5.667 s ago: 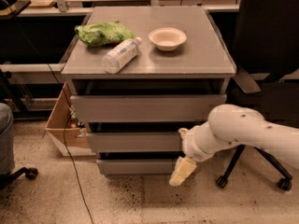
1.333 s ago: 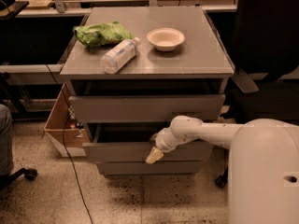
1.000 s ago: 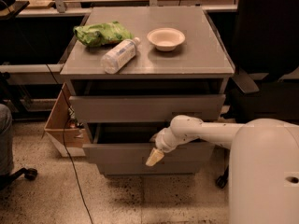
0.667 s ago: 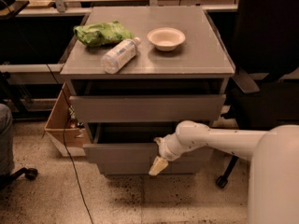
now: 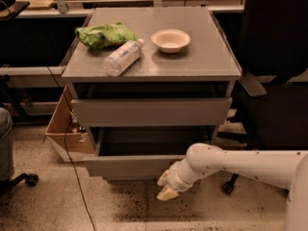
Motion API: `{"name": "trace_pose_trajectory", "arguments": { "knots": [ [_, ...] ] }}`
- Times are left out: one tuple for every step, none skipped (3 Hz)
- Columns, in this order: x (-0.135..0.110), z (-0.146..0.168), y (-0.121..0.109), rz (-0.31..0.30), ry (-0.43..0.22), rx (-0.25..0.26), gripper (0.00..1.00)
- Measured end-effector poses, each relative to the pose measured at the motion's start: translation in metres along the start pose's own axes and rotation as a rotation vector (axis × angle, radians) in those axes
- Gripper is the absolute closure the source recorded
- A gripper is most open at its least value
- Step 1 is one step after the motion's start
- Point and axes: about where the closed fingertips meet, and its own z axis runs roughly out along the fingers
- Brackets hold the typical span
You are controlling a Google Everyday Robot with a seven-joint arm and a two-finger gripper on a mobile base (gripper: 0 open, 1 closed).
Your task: Open middle drawer
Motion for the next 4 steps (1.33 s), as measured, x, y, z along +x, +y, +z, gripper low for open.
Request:
{"name": "trace_pose_trajectory", "arguments": {
  "knots": [
    [0.003, -0.009, 0.015, -0.006, 0.008, -0.009, 0.43],
    [0.001, -0.029, 0.011, -0.011, 0.022, 0.022, 0.2],
    [-0.005, -0.047, -0.008, -0.023, 0.034, 0.061, 0.0],
    [-0.015, -0.046, -0.027, -0.035, 0.027, 0.081, 0.0]
  ]
}}
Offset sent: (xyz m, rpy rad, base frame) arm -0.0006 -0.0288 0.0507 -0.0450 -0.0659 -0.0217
